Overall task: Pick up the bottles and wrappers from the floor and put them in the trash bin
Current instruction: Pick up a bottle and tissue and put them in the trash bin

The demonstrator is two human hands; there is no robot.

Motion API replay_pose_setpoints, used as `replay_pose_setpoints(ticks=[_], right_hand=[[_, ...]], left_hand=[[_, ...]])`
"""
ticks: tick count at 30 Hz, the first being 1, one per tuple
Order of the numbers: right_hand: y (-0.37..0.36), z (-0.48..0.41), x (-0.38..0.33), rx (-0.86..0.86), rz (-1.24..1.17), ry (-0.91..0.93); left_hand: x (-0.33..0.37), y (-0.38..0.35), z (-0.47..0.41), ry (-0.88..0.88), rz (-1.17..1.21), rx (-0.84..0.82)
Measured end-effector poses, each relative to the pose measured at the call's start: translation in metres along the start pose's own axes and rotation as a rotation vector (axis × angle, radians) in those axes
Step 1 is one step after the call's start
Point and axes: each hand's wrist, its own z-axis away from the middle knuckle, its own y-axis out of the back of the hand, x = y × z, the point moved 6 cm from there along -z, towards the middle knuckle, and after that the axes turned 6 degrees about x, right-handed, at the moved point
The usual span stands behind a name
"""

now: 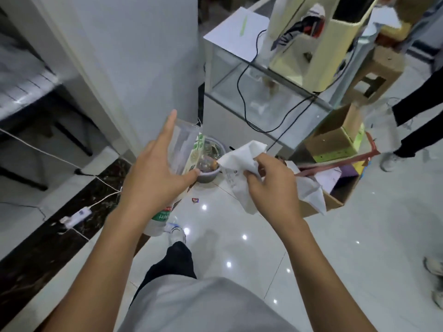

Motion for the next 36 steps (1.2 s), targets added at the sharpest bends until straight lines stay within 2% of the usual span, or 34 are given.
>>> replay_pose_setpoints(ticks=[6,11,16,22,31,36], right_hand=[[-0.057,-0.076,-0.051,-0.070,0.062,0.052],[-0.089,-0.122,-0.073,-0.092,-0.003,0.044],[-0.112,-0.149,-0.060,-0.149,-0.014,0.023],[-0.115,-0.181,-0.031,-0.158,-0.087,0.128],[-0.123,-0.208,0.001,-0.185,-0.064,0.008],[-0.140,-0.217,-0.008,-0.122,-0.039,-0.084]], left_hand=[[-0.049,0.031,-0.077,0.069,0.002,0.034],[-0.069,0.044,-0.132,0.070,-0.002,0.015],[-0.069,0.034,-0.166,0.093,-0.035,-0.016],[-0.050,0.003,-0.188,0.118,-0.092,-0.022],[-0.040,-0.024,-0.223,0.090,-0.142,-0.041],[-0.048,-0.039,-0.245,0.010,-0.131,-0.170]])
